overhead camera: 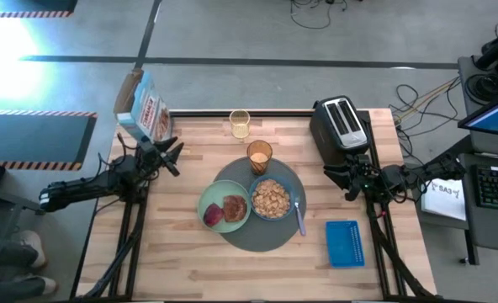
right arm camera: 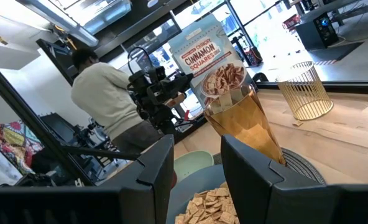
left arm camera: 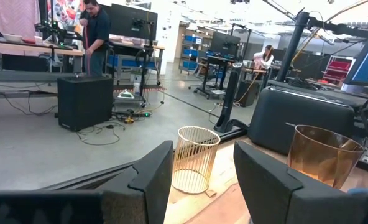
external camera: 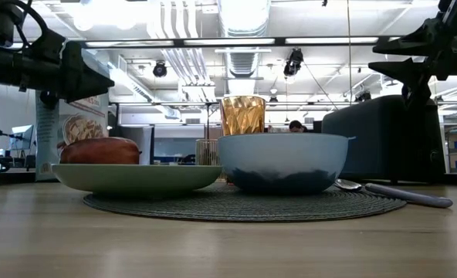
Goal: Arrange a breakfast setting
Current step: Return to Home Position
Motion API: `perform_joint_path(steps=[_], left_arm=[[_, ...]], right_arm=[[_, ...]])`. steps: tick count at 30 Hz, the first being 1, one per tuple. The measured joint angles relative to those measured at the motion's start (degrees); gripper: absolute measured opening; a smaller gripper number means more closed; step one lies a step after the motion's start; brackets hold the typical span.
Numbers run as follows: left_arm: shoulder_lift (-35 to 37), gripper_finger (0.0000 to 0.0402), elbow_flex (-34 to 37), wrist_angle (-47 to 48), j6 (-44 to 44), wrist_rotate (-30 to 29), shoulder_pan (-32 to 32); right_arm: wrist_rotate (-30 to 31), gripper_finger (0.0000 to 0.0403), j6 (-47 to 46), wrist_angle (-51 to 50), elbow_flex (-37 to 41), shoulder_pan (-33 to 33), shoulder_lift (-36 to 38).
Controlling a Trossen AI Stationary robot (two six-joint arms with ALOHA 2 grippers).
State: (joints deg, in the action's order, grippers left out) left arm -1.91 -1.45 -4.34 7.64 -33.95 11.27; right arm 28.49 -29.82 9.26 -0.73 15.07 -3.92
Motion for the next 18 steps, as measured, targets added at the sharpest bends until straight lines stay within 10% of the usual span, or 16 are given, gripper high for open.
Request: perform_joint_path(steps=[18], left_arm=[[0.00, 0.0155, -0.02, 0.18, -0.02, 0.02, 0.00]], right_arm=[[0.00, 0.0123, 0.01, -0.02, 0.00, 0.02, 0.00]])
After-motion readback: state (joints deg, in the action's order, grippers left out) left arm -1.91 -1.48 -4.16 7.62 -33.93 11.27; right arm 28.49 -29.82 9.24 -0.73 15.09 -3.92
